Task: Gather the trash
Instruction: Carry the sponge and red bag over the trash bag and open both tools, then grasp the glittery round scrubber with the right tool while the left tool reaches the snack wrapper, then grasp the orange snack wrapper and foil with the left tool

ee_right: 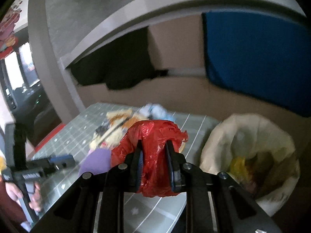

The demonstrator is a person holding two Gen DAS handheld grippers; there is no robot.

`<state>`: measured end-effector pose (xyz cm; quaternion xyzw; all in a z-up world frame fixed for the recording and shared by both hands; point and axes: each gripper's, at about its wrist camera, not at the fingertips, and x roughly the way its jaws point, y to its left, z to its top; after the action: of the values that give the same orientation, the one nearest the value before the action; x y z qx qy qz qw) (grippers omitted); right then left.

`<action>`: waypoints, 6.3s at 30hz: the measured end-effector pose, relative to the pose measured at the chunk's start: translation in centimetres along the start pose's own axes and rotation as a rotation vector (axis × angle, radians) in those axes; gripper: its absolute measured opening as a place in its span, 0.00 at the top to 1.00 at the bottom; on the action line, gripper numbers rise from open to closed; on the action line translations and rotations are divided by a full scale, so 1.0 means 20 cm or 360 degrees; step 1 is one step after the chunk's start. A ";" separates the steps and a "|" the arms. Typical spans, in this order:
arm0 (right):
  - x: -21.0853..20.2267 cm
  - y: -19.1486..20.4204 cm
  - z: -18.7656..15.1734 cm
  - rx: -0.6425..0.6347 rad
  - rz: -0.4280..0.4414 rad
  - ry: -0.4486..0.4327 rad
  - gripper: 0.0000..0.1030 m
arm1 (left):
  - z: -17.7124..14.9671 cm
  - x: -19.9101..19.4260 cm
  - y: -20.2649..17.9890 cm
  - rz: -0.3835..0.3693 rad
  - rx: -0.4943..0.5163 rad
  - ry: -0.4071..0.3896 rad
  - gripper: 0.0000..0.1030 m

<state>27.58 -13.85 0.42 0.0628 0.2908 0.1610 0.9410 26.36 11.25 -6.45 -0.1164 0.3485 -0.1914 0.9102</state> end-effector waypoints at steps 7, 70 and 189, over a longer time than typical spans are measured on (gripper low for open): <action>0.11 0.03 -0.22 0.0068 0.0060 0.0152 0.81 | 0.03 0.12 -0.04 0.0075 0.0002 -0.0004 0.52; -0.39 -0.37 -0.05 0.0164 -0.0474 -0.0292 0.76 | 0.22 0.32 -0.81 -0.0176 0.0250 -0.0439 0.84; 0.06 -0.02 -0.21 0.0024 -0.0114 0.0050 0.86 | 0.35 0.71 0.06 0.0441 0.0152 0.0131 0.59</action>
<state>26.16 -13.65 -3.81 0.0571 0.3088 0.1260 0.9410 41.13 6.81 -10.05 -0.0158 0.3887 -0.0850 0.9173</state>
